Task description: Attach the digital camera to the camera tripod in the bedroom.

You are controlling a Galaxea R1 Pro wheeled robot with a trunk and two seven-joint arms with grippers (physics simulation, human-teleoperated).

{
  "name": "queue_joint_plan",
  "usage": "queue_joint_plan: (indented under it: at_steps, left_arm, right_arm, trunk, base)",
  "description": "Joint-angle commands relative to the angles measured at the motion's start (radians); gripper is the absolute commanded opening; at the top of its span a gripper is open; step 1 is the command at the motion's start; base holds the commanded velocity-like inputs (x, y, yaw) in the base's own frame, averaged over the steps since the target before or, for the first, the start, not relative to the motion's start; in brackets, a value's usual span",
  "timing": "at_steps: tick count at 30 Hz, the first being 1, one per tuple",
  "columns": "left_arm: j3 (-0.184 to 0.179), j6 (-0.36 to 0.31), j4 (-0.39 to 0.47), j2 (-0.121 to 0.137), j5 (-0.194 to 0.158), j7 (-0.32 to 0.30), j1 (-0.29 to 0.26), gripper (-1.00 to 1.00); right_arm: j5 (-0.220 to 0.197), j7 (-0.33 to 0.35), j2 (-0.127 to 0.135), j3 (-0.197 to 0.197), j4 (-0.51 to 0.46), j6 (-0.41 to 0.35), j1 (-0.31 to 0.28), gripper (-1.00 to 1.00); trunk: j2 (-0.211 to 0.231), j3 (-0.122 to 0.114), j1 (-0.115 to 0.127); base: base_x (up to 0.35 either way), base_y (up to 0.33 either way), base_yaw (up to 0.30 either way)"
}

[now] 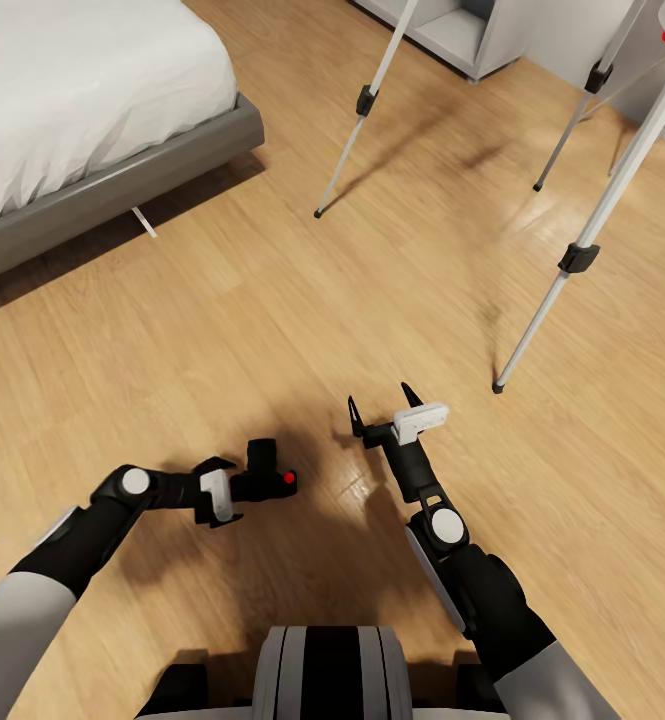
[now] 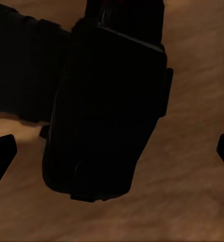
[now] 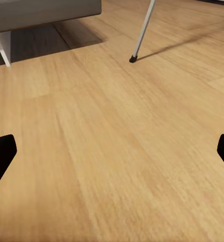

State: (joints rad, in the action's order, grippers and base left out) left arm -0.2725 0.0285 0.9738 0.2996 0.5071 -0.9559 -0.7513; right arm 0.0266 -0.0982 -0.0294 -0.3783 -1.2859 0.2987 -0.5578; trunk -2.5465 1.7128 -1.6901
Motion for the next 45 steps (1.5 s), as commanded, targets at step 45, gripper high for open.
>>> queue_joint_plan:
  at_steps: [45]
  left_arm:
    - [-0.017, -0.001, -0.003, -0.013, 0.005, 0.084, -0.001, 1.0]
  right_arm:
    - [0.004, -0.008, 0.0, -0.002, 0.0, 0.002, -0.001, 1.0]
  trunk:
    - [0.0, 0.0, 0.0]
  base:
    - [0.0, 0.0, 0.0]
